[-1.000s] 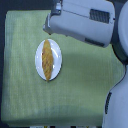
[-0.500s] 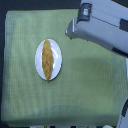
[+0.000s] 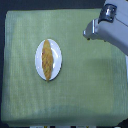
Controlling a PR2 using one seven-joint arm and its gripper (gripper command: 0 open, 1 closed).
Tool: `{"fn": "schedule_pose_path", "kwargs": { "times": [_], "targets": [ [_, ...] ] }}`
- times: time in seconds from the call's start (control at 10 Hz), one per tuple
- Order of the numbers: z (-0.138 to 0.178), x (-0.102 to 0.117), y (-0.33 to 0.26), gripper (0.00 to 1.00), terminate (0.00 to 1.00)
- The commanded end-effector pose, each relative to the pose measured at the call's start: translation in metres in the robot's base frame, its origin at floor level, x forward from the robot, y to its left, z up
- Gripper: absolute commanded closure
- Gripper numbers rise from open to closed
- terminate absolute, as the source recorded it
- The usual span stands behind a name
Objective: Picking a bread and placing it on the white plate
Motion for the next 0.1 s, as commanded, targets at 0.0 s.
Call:
{"fn": "schedule_pose_path", "kwargs": {
  "times": [0.0],
  "targets": [
    [-0.0071,-0.0075,-0.0263,0.0,1.0]
  ]
}}
